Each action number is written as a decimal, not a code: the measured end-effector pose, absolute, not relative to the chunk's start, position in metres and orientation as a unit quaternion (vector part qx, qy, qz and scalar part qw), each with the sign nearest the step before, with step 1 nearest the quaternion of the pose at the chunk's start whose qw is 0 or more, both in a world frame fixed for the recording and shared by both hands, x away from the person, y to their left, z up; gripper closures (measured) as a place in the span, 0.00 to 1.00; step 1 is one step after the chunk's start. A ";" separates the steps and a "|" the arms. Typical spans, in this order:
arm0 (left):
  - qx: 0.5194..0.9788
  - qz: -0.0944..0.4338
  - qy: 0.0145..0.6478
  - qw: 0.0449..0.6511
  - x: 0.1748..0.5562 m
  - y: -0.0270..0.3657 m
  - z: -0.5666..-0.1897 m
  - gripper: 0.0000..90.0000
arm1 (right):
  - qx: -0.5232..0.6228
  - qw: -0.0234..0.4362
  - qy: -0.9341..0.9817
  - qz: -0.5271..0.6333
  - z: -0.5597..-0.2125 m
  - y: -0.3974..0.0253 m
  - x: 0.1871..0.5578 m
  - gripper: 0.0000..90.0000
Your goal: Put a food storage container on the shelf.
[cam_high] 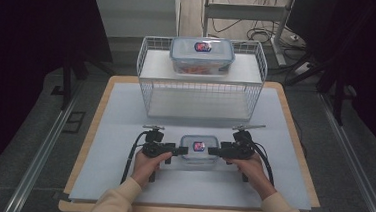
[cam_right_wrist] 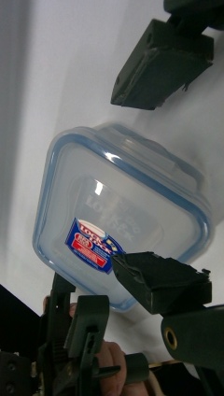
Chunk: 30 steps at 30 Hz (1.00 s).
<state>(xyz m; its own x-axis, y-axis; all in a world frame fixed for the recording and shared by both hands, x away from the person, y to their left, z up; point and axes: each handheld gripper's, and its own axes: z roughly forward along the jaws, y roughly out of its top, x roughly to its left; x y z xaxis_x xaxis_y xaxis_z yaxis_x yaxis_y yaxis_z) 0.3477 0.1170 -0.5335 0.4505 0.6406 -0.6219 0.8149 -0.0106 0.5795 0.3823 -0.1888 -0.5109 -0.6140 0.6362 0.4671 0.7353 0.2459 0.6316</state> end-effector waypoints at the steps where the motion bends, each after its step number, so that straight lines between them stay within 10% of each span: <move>1: 0.704 -0.096 0.517 0.478 0.348 0.117 -0.535 0.26 | -0.437 0.062 -0.785 -0.434 -0.512 -0.188 0.383 0.21; 30: 0.698 -0.099 0.490 0.512 0.329 0.116 -0.531 0.54 | -0.436 0.097 -0.768 -0.460 -0.510 -0.199 0.365 0.53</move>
<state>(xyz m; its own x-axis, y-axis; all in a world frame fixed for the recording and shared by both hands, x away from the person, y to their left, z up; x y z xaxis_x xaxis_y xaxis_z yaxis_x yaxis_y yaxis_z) 0.3288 0.1155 -0.5306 0.4998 0.5824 -0.6411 0.7862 0.0057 0.6180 0.3653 -0.1989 -0.5099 -0.6011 0.5802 0.5496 0.7584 0.1971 0.6213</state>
